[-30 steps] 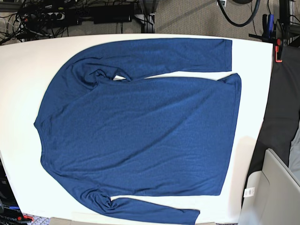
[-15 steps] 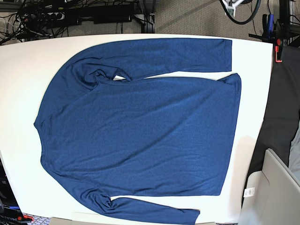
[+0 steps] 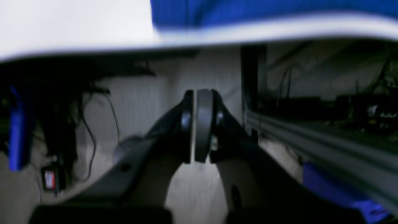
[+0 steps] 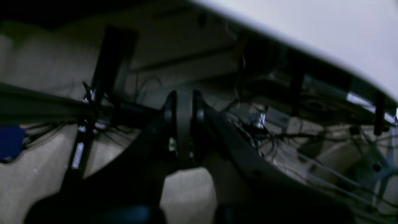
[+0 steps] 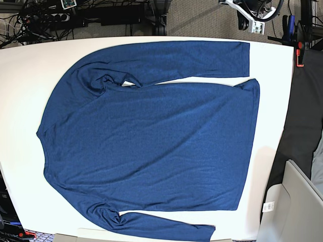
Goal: Fold the T-shirt properly
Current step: 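Lower both grippers to the shirt's shoulder corners and grasp them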
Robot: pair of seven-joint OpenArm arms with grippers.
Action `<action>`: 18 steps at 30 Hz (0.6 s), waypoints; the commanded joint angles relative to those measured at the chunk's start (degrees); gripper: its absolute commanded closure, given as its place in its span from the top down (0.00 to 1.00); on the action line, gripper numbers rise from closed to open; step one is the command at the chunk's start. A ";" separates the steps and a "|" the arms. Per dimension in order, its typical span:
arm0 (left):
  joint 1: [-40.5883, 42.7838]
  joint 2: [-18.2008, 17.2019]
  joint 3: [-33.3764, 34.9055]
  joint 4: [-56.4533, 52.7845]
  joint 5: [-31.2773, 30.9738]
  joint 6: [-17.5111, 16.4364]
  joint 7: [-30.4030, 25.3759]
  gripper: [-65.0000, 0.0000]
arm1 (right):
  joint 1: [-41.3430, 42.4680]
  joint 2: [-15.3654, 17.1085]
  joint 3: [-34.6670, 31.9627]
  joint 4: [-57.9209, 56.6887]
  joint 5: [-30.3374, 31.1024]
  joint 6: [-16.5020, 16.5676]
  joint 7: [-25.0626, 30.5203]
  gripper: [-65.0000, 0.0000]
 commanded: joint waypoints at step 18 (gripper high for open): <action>-8.43 -0.84 -0.39 3.46 0.05 -0.10 0.43 0.03 | 3.68 0.01 7.56 6.95 0.56 -0.34 1.28 0.01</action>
